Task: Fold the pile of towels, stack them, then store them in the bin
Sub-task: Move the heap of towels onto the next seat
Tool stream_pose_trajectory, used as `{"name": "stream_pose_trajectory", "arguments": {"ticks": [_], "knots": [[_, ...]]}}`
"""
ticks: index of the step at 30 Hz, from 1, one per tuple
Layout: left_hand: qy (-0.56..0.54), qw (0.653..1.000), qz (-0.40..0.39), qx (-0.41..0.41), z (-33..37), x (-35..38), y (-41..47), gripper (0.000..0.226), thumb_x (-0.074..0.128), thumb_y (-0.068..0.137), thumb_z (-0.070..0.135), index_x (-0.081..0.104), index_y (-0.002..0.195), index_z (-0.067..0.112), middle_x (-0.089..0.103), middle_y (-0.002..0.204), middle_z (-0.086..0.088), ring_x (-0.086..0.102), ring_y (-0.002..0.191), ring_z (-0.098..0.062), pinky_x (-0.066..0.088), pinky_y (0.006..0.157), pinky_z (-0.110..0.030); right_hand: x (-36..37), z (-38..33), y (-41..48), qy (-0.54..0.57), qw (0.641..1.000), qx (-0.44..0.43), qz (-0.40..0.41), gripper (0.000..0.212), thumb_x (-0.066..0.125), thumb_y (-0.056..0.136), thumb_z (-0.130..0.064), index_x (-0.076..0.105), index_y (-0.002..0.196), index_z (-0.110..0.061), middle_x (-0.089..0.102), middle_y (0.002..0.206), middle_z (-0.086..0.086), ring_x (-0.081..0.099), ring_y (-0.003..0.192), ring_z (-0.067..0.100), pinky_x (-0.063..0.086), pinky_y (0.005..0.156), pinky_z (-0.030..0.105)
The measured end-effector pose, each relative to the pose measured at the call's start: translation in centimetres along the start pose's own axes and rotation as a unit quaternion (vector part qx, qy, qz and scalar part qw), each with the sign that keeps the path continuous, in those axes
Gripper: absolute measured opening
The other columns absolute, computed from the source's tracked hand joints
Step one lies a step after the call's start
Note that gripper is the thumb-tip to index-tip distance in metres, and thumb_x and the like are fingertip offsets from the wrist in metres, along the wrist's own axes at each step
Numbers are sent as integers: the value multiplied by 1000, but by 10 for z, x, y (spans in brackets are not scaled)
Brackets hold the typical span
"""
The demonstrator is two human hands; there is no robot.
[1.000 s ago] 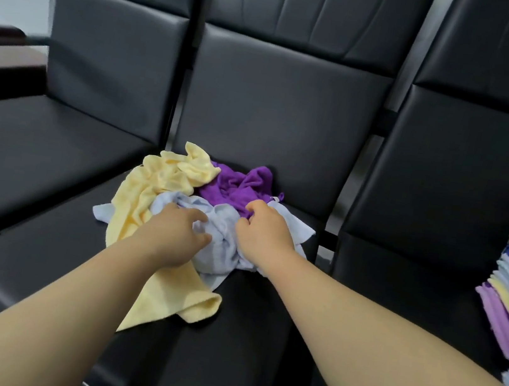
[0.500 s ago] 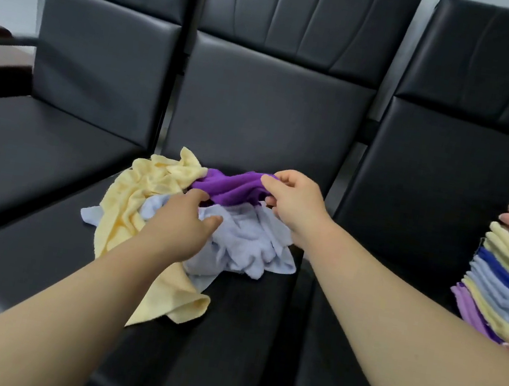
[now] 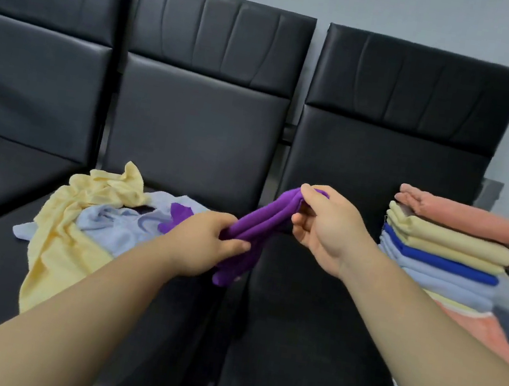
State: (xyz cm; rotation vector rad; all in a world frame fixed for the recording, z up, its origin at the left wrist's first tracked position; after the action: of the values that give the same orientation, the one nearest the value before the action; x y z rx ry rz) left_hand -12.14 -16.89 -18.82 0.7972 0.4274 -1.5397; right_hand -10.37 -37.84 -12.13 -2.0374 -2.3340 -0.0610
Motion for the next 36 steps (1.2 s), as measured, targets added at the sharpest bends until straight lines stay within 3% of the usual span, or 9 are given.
{"name": "stream_pose_trajectory", "arguments": {"ticks": [8,14,16,19,23,26,29,34,36], "knots": [[-235,965,-110,-32,57,51,-4,19,70,97,20,58,102,6,66,82,-7,57,71,-16,43,62,-28,-104,17,-43,-32,995,11,96,16,64,103,-28,66,89,-22,66,74,-2,58,64,9,48,64,28],[-231,965,-98,-72,78,91,2,9,63,100,11,55,96,9,61,59,5,47,42,-2,34,40,-14,-151,52,-74,-65,991,70,89,18,70,98,-21,65,81,-18,63,70,0,60,67,12,47,62,26],[-189,977,-74,-68,76,101,7,9,67,98,14,58,97,10,69,68,-2,57,52,-6,48,47,-27,-159,53,-76,-83,990,88,73,17,69,98,-21,64,83,-16,63,69,2,60,63,11,46,60,25],[-98,993,-37,-53,71,110,15,14,73,93,19,61,101,21,74,92,-6,67,79,-16,57,84,-46,-168,51,-76,-101,989,89,68,18,69,98,-20,62,83,-16,61,68,3,60,58,10,44,57,25],[-65,997,17,-35,88,123,21,26,79,86,23,57,100,25,64,96,2,60,70,-11,50,65,-27,-180,55,-80,-118,985,103,77,12,71,98,-20,63,98,-11,64,67,3,62,56,11,46,54,25],[-161,985,-67,-3,106,142,21,17,79,87,14,62,86,16,68,75,-6,60,63,-11,45,61,-25,-188,51,-78,-96,987,90,89,16,70,99,-19,65,113,-24,70,71,1,66,58,11,49,55,25],[-226,955,-193,2,120,161,7,20,83,84,18,67,92,9,68,74,-5,61,70,-15,49,63,-26,-187,46,-75,-75,992,83,65,7,68,101,-20,69,107,-20,70,74,-1,65,60,9,48,56,23],[-80,985,-149,35,119,178,-2,27,82,84,34,67,91,13,65,75,0,56,68,-10,52,73,-39,-179,44,-77,17,996,91,5,6,67,100,-12,68,95,-15,71,77,2,67,65,7,51,56,18],[-155,975,-162,1,116,176,1,24,76,88,30,68,92,8,63,76,-1,54,71,-13,48,69,-41,-180,44,-79,28,996,87,10,8,68,98,-8,67,93,-15,72,76,1,68,67,7,52,58,19]]}}
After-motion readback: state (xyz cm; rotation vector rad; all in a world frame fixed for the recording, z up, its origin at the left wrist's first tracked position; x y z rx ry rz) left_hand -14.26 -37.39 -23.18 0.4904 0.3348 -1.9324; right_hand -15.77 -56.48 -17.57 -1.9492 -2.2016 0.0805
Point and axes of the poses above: each hand's wrist, its own y-axis towards the middle knuckle, its own x-axis out of the palm, z = x × y, the point moved 1 cm from there along y, towards the middle knuckle
